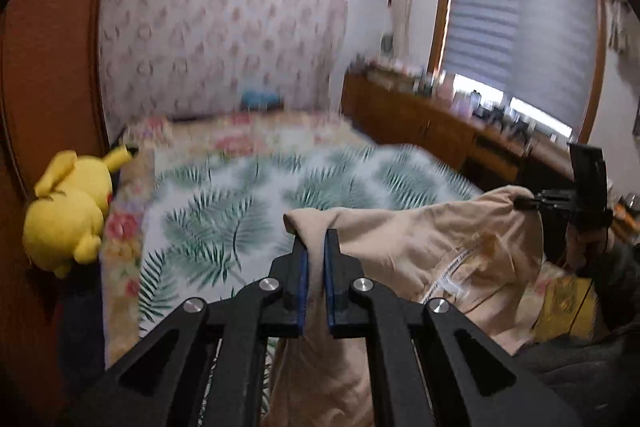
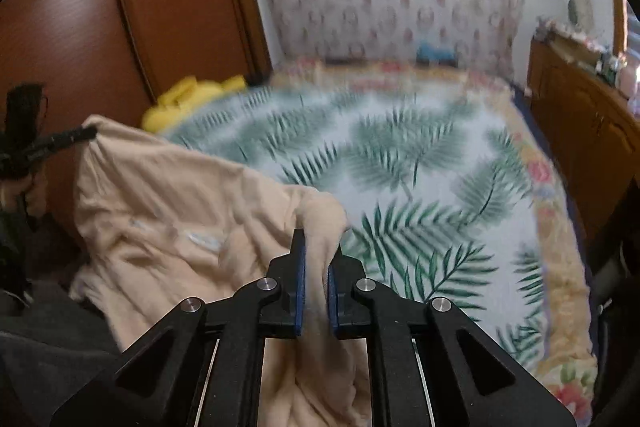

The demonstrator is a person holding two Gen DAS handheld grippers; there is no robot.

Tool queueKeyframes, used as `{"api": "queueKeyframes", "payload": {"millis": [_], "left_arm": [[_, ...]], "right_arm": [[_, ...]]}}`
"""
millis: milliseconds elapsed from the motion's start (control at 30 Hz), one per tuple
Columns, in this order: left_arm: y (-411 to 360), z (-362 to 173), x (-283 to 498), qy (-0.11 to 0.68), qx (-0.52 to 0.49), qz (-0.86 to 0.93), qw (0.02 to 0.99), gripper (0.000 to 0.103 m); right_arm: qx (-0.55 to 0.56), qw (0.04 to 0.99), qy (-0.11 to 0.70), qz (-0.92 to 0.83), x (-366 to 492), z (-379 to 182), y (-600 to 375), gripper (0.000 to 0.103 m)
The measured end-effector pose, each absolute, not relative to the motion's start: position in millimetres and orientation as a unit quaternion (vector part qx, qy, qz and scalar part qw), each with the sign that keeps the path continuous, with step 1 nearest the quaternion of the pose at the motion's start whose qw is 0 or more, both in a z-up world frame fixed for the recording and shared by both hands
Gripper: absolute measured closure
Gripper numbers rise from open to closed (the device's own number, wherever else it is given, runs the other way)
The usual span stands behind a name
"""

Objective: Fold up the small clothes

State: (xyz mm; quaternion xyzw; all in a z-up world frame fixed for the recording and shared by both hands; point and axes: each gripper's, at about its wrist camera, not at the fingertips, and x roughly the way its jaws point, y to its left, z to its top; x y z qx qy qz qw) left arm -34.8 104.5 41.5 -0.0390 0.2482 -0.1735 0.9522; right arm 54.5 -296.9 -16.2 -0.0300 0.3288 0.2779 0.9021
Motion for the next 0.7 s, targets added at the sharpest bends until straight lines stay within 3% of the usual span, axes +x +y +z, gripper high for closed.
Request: {"api": "queueKeyframes", "payload": {"millis": [467,700], "left_arm": [[109,168,-106,0.107,-0.004,-0.19,0.976,0.099],[116,226,-106,0.047,0.017,-0.164,0.985,0.099]], "right_arm": [[-0.037,0.931,0.189,0.309,-26,153,-307,0.097],[-0.058,0.949,0.104,0.293,-55,231,-305,0.097]]}}
